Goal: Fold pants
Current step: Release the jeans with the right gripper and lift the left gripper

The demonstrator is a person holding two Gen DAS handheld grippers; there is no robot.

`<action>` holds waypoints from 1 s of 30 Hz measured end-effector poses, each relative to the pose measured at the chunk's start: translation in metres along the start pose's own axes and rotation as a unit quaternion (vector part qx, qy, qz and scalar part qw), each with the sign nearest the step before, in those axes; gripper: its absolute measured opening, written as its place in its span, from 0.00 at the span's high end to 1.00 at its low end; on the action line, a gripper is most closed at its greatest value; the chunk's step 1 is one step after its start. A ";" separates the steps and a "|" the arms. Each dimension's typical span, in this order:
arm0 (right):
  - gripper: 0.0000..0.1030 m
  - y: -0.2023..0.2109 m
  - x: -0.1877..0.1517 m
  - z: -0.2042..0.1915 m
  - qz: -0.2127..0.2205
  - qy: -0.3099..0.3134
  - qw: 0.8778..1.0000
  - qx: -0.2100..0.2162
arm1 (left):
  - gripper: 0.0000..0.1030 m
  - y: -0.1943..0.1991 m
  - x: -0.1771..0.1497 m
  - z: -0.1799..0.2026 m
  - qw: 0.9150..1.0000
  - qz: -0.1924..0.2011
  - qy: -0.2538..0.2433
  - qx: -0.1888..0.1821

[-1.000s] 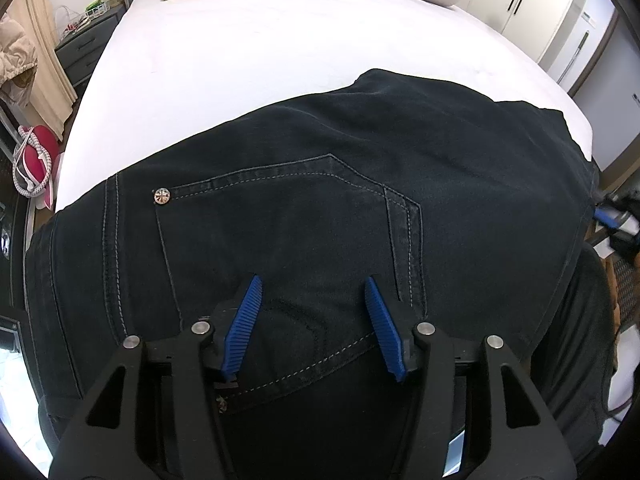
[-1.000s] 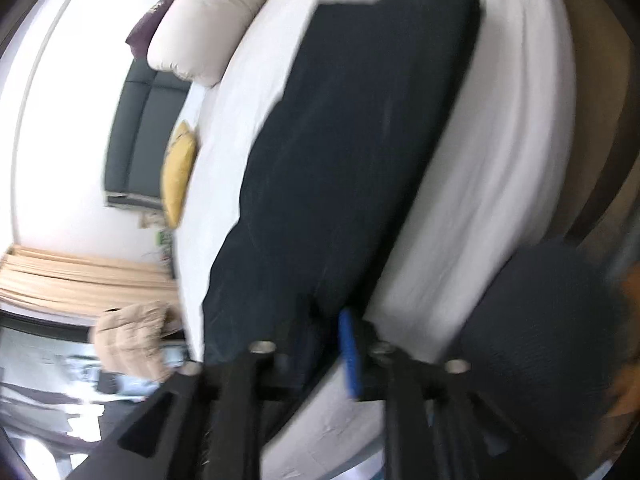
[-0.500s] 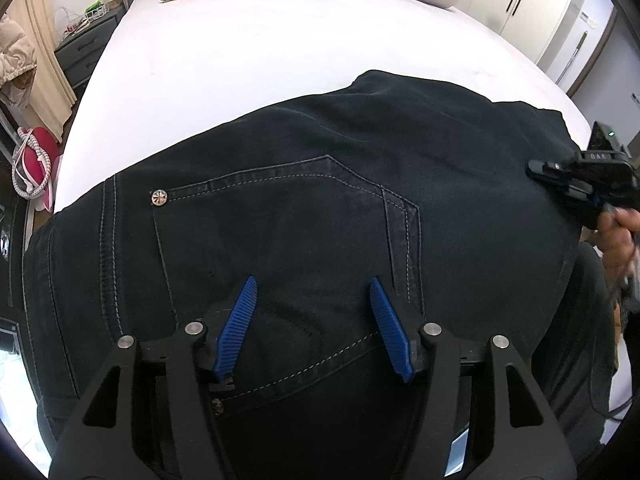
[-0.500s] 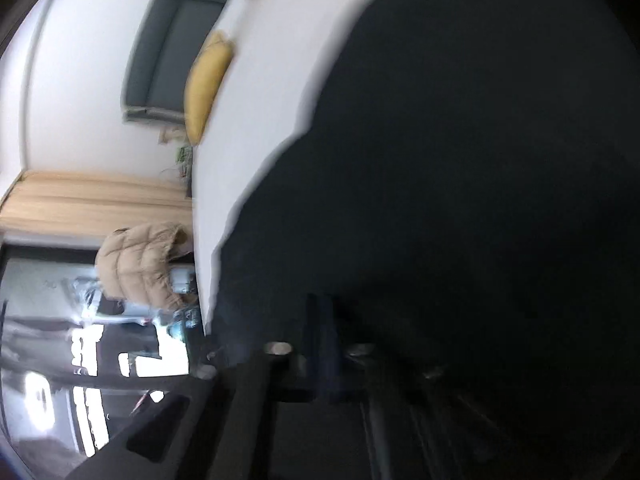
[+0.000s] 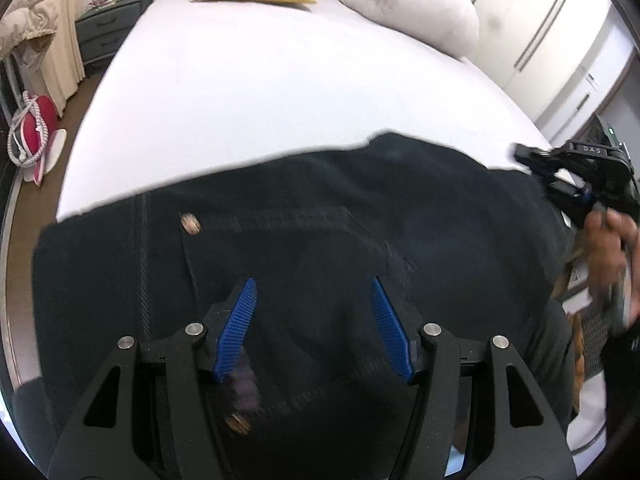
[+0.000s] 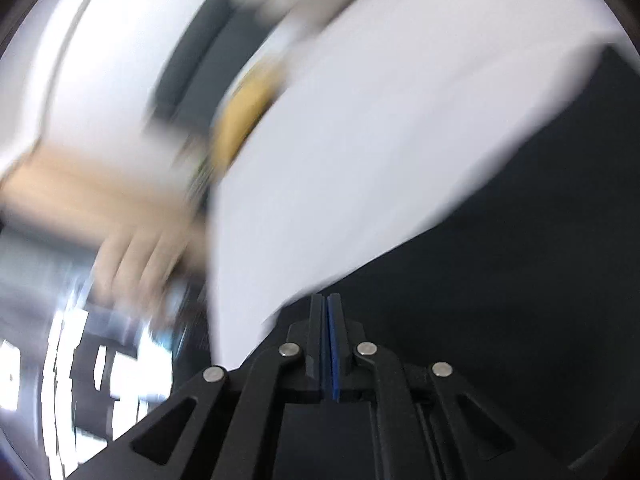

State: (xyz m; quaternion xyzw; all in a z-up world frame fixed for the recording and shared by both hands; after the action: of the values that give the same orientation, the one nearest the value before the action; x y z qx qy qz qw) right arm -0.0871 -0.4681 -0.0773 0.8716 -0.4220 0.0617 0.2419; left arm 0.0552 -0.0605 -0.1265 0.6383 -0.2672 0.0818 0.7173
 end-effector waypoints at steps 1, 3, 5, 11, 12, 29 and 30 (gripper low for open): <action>0.95 -0.044 -0.018 -0.015 -0.043 0.003 0.999 0.030 | 0.44 -0.002 0.004 -0.004 1.000 0.001 0.001 0.007; 0.95 -0.101 -0.040 -0.018 -0.096 -0.014 0.994 0.044 | 0.44 -0.013 0.009 -0.016 1.000 -0.007 0.005 0.028; 0.95 -0.143 -0.053 -0.007 -0.127 -0.051 0.989 0.051 | 0.44 -0.025 0.007 -0.028 0.999 -0.024 0.018 0.030; 1.00 -0.129 -0.006 0.049 -0.070 -0.085 0.994 0.010 | 0.44 -0.030 0.008 -0.042 0.999 -0.022 0.016 0.017; 1.00 -0.116 0.003 0.053 -0.050 -0.076 0.996 -0.011 | 0.44 -0.031 0.009 -0.044 1.000 -0.022 0.015 0.013; 0.94 -0.077 -0.037 -0.020 -0.071 -0.004 0.997 0.004 | 0.44 0.047 0.035 -0.147 0.995 0.051 0.081 0.018; 0.94 -0.099 -0.053 -0.029 -0.098 -0.010 0.995 0.017 | 0.44 0.055 0.036 -0.156 0.994 0.058 0.088 0.023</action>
State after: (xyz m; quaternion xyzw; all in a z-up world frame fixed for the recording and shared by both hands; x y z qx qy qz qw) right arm -0.0425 -0.3644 -0.1048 0.9132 -0.3361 0.0367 0.2275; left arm 0.1038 0.0904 -0.0680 0.6286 -0.2374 0.1850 0.7171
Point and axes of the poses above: each gripper's, at about its wrist camera, not at the fingertips, and y roughly against the way its jaws point, z to its right, x to its top, the point moved 6 cm from there along -y, roughly the way its jaws point, and after that the axes turned 14 degrees about x, right-handed, at the moved point
